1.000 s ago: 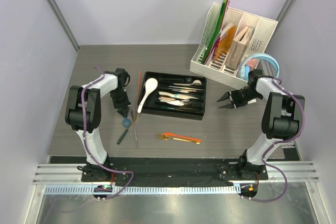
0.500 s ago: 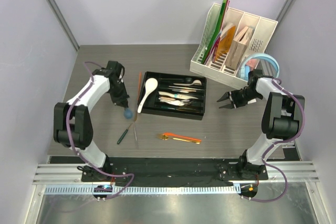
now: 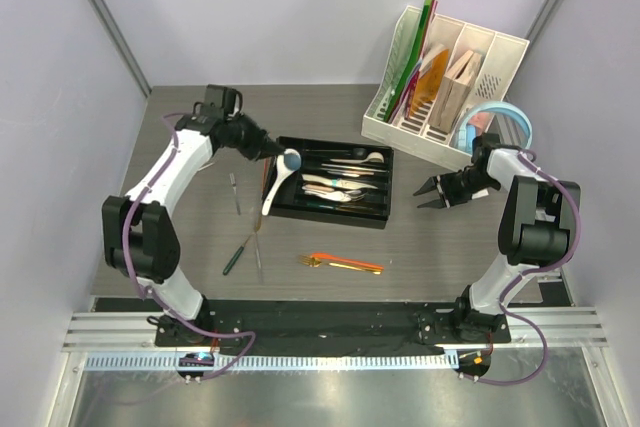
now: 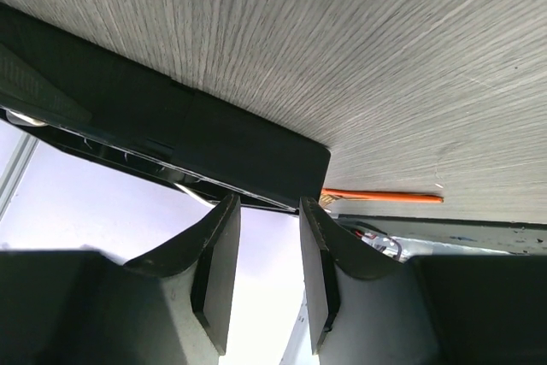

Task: Sort the eating utensils into containers
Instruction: Pick up the spoon from the center of the board, then place the spoon in the storage box.

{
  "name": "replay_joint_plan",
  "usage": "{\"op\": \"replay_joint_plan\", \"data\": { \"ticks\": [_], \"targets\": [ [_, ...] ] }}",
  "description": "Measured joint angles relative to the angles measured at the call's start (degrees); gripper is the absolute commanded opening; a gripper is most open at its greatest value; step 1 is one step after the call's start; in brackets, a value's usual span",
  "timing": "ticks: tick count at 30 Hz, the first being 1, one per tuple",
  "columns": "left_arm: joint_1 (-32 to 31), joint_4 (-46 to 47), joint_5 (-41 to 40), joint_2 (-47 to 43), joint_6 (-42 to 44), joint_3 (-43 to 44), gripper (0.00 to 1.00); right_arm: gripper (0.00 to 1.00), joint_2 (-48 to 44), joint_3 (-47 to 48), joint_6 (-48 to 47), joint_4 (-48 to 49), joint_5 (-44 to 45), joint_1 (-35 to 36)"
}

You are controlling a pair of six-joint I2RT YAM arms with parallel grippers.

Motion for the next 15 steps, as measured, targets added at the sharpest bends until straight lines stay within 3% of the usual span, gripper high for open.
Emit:
{"op": "replay_joint_plan", "data": {
  "ticks": [7, 10, 15],
  "targets": [
    [-9.7, 8.3, 5.9, 9.9, -21.5, 15.3, 0.00, 0.39, -1.1, 0.3, 1.2, 0.0, 1.4, 0.0],
    [-13.9, 9.9, 5.9, 10.6, -31.7, 14.2, 0.00, 0.38, -2.3, 0.2, 1.6, 0.1, 1.4, 0.0],
    [-18.2, 7.6, 1.7, 7.4, -45.6, 4.7, 0.00, 0.39, -5.1, -2.4, 2.2, 0.2, 1.3, -0.1]
  ]
}}
